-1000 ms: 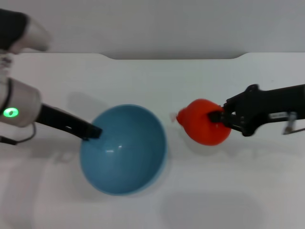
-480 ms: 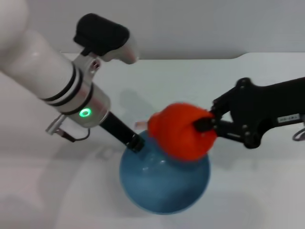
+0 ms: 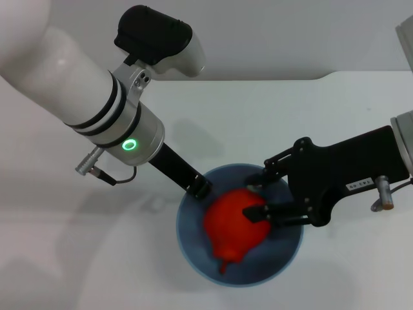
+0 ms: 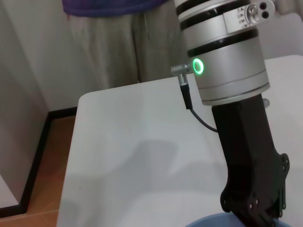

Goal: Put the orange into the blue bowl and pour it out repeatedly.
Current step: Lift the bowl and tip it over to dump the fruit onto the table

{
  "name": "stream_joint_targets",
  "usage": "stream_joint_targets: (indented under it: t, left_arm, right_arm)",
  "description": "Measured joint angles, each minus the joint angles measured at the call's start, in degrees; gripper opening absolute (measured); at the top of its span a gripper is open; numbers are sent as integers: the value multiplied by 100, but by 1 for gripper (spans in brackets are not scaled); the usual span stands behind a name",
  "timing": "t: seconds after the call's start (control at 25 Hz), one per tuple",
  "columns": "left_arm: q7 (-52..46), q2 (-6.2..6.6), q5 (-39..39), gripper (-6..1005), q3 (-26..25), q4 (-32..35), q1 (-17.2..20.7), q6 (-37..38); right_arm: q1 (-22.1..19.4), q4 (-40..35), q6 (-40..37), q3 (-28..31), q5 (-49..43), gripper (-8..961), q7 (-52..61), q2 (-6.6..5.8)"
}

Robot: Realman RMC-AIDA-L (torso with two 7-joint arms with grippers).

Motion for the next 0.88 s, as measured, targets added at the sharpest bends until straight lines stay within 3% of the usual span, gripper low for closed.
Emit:
stream_joint_targets:
  t: [0.2, 0.4, 0.52, 0.56, 0.6, 0.72, 0.76, 0.8, 0.88]
  left_arm:
    - [47, 33, 45, -1, 5, 221, 180, -168]
    - [203, 61, 477, -1, 3, 1042, 927, -869]
    - [426, 61, 673, -2, 62, 1707, 1576, -1637]
    - [666, 60, 702, -2, 228, 2118, 2079, -2370]
    - [666, 60, 702, -2, 228, 2118, 2079, -2370]
    - [1169, 59, 869, -2, 742, 2552, 2809, -3604]
    - [1436, 61, 1221, -2, 1206, 2675, 3224, -4418]
    - [1436, 61, 1221, -2, 1206, 2675, 3224, -4418]
    - [1585, 57, 1883, -2, 1868, 2662, 3594, -5443]
  right_arm:
    - [-97, -130, 105, 439, -12, 395, 271, 6]
    - [-222, -136, 170, 1526, -480, 494, 1093, -21]
    - [-314, -157, 124, 2053, -1146, 510, 1600, -29]
    - [-338, -149, 116, 2175, -1372, 510, 1768, -29]
    - [-363, -126, 114, 2300, -1616, 510, 1934, -29]
    - [-416, 10, 104, 2530, -2117, 510, 2185, -28]
    - [-430, 145, 99, 2671, -2275, 510, 2232, -27]
    - [-430, 145, 99, 2671, -2275, 511, 2232, -27]
    - [-452, 270, 102, 2810, -2321, 511, 2244, -26]
